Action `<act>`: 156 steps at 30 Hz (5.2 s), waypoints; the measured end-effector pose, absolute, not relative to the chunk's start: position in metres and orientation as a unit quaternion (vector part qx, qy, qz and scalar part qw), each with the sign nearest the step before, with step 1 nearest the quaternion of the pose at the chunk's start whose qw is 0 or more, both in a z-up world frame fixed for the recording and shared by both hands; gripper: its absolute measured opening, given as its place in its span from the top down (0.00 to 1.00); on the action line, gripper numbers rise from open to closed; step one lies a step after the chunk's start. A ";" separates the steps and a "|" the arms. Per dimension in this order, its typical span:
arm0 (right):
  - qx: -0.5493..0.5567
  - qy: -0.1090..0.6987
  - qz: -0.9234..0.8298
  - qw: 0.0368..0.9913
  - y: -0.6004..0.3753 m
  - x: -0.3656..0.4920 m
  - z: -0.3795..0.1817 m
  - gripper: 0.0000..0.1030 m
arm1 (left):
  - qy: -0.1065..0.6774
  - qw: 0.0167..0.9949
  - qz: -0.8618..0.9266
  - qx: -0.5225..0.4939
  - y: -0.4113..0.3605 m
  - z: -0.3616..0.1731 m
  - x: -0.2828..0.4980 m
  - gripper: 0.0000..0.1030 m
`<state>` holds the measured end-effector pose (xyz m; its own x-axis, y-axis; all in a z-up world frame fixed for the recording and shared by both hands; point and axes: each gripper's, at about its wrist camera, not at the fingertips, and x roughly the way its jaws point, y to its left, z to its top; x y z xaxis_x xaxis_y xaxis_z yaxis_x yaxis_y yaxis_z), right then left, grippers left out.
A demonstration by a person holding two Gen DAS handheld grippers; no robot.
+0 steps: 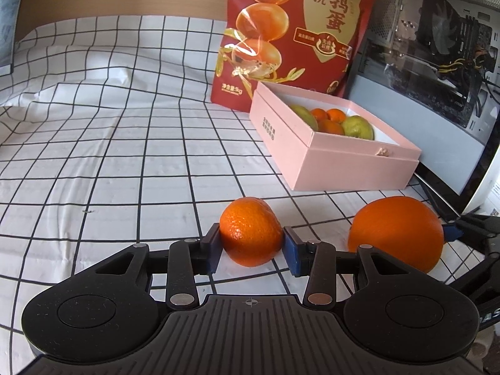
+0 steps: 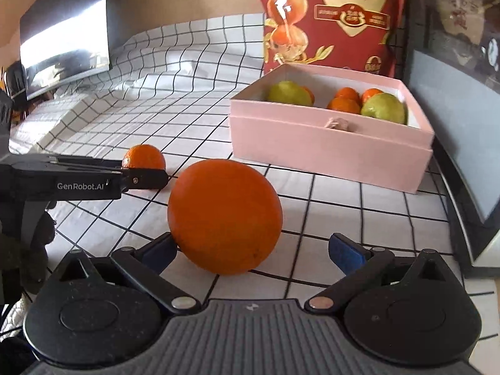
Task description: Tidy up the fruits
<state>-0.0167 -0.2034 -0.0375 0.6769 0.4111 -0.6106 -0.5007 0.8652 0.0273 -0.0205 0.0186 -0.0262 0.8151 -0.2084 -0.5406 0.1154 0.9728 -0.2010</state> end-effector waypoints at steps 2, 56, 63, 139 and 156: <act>-0.074 0.325 0.248 0.910 -0.198 -0.012 -0.040 0.00 | 0.292 0.949 -0.086 -0.083 0.019 -0.026 -0.020 0.56; -0.118 0.325 0.251 0.904 -0.180 -0.002 -0.028 0.09 | 0.221 0.950 -0.147 -0.167 0.032 0.023 0.024 0.57; -0.130 0.336 0.252 0.898 -0.171 -0.003 -0.028 0.21 | 0.237 0.942 -0.163 -0.174 0.030 -0.003 0.042 0.57; -0.014 0.374 0.049 0.926 -0.142 0.216 0.034 0.28 | 0.156 0.957 -0.105 -0.219 0.049 0.016 0.083 0.56; -0.091 0.202 0.080 0.972 -0.154 0.086 0.092 0.18 | 0.237 0.963 -0.091 -0.085 0.032 0.017 0.046 0.56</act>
<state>0.0856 -0.1538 0.0922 0.9054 0.1195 -0.4074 -0.1933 0.9704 -0.1450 0.0461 0.0316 0.0171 0.8709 -0.2166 -0.4412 0.1359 0.9688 -0.2074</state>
